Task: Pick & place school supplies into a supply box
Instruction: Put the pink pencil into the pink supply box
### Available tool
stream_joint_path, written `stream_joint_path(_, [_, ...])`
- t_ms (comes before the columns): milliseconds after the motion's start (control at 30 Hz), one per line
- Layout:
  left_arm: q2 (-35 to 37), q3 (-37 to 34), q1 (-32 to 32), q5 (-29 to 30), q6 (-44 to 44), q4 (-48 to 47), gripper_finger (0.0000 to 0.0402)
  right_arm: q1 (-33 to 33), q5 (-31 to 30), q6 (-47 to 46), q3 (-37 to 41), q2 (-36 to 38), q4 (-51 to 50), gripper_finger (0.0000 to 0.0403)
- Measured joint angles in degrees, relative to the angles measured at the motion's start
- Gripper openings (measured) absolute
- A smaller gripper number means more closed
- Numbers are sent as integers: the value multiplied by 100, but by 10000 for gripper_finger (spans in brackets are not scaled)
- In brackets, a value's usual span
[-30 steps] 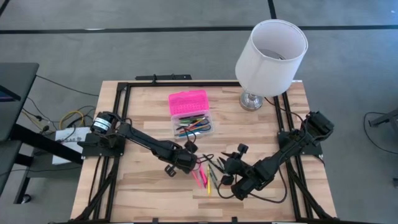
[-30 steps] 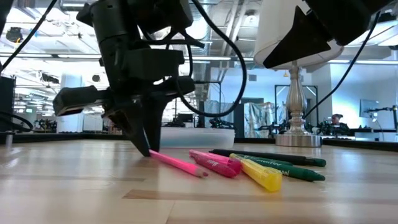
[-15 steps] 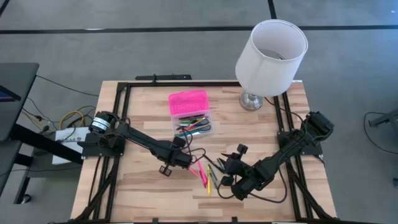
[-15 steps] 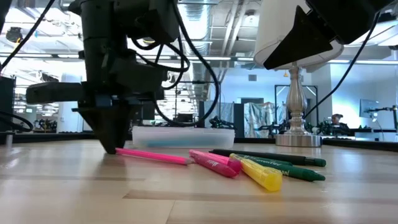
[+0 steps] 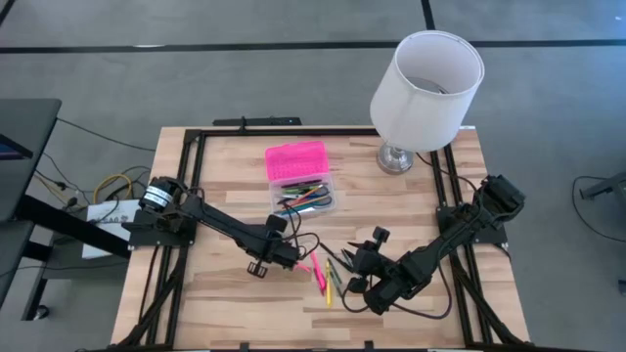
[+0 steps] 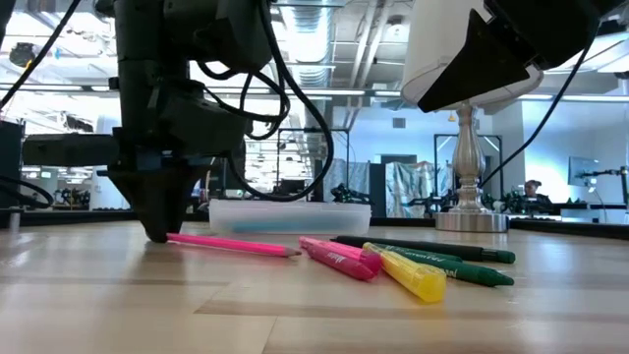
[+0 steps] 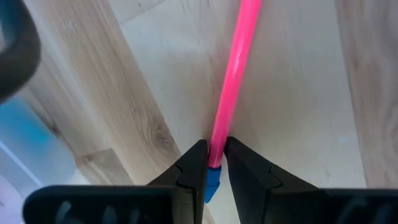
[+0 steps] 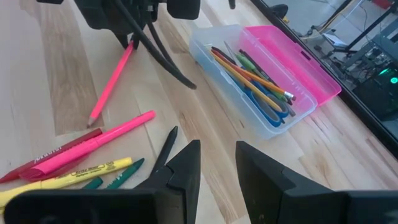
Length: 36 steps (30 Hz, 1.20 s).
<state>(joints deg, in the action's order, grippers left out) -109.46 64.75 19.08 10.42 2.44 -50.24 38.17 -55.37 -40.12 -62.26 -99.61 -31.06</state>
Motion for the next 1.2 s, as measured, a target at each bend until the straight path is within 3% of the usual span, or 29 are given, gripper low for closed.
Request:
stream_joint_path(367, [-7,-9,28,244,-618,-279,11,0,0,0,0,0,-1,97])
stream_joint_path(633, [-28,-22,43,190,-1148,-916,29,0,0,0,0,0,-3,97])
stream_joint_path(800, [-69,-81,134,292,-1369,-1594,18,0,0,0,0,0,-3,97])
stream_joint_path(1200, [-53,-56,264,346,-1552,-1547,12,-4,0,0,0,0,-3,97])
